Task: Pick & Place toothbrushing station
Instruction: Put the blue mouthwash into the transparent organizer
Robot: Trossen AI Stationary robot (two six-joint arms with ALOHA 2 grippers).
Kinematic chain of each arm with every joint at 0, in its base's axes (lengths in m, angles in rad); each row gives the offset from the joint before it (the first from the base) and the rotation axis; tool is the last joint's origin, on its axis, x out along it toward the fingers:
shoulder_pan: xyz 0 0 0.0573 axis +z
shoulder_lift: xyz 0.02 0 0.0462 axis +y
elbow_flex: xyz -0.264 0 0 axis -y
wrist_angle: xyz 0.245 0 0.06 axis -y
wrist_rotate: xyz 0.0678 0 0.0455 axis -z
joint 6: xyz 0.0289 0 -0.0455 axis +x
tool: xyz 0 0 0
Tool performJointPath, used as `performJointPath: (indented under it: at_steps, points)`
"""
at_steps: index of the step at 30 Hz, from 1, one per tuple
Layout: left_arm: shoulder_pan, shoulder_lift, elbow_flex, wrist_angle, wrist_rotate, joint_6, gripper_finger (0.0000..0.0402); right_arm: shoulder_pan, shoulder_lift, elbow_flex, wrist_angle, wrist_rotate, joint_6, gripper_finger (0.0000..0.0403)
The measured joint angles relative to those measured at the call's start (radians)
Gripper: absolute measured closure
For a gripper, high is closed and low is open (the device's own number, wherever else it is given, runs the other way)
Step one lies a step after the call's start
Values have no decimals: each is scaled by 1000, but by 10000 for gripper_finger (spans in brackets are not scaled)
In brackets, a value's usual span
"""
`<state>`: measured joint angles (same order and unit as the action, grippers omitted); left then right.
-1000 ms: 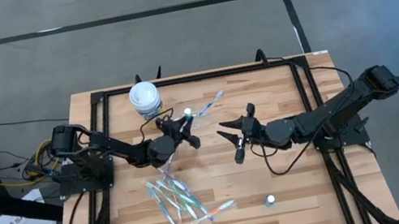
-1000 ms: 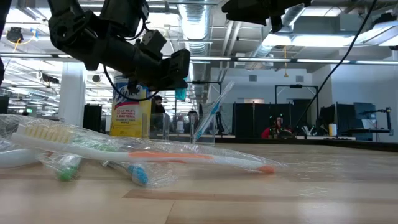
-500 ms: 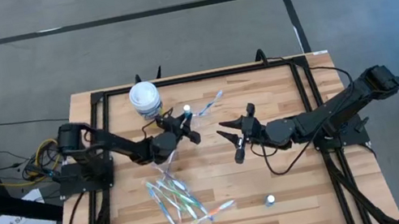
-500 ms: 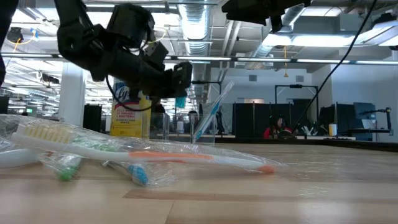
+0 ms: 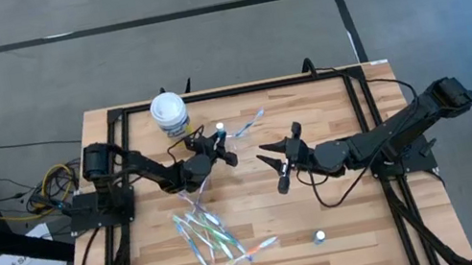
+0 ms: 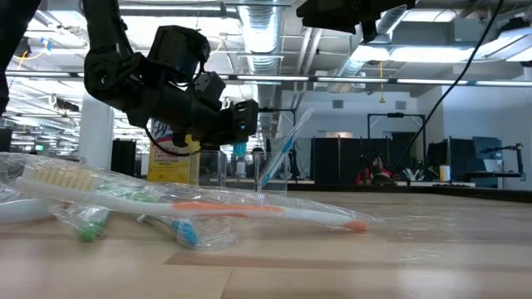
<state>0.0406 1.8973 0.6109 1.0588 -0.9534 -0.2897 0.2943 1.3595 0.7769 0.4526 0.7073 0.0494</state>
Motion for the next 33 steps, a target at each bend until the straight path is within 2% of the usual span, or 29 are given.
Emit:
performJointPath:
  at_steps: [21,33]
  points:
    - [-1,0,0,-2,20,0,334,0,0,0,-3,0,2,291]
    - [-1,-1,0,-5,25,-4,295,0,0,0,-4,0,2,291]
